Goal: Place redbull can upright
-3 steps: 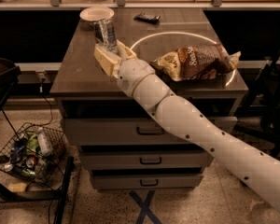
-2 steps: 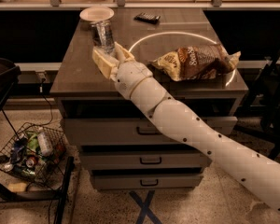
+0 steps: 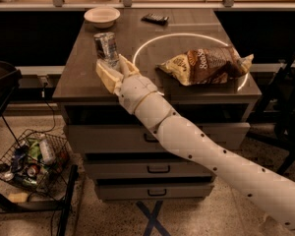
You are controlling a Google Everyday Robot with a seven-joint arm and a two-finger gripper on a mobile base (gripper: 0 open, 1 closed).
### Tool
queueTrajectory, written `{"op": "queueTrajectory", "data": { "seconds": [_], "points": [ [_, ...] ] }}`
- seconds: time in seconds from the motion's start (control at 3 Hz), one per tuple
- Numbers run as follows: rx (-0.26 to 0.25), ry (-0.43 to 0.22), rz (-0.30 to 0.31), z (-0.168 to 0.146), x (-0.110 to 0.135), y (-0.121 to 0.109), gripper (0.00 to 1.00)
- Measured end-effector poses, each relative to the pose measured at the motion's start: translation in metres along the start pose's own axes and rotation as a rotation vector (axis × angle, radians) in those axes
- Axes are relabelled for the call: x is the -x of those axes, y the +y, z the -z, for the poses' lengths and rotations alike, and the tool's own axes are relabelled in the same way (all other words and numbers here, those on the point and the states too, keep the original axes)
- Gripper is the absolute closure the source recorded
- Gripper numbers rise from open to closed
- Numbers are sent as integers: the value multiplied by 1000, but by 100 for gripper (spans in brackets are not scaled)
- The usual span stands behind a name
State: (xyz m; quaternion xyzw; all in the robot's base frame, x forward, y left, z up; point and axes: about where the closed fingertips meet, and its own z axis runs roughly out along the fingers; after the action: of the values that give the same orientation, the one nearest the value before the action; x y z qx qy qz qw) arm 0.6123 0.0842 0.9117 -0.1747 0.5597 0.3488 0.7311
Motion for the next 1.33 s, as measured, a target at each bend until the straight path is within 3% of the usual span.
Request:
{"op": "queueTrajectory", "data": {
  "seconds": [0.67,1.33],
  "points": [
    [-12,-34,23,1,-17,-8,100],
    [16,-94,30,-12,-24,-13,100]
  ]
}}
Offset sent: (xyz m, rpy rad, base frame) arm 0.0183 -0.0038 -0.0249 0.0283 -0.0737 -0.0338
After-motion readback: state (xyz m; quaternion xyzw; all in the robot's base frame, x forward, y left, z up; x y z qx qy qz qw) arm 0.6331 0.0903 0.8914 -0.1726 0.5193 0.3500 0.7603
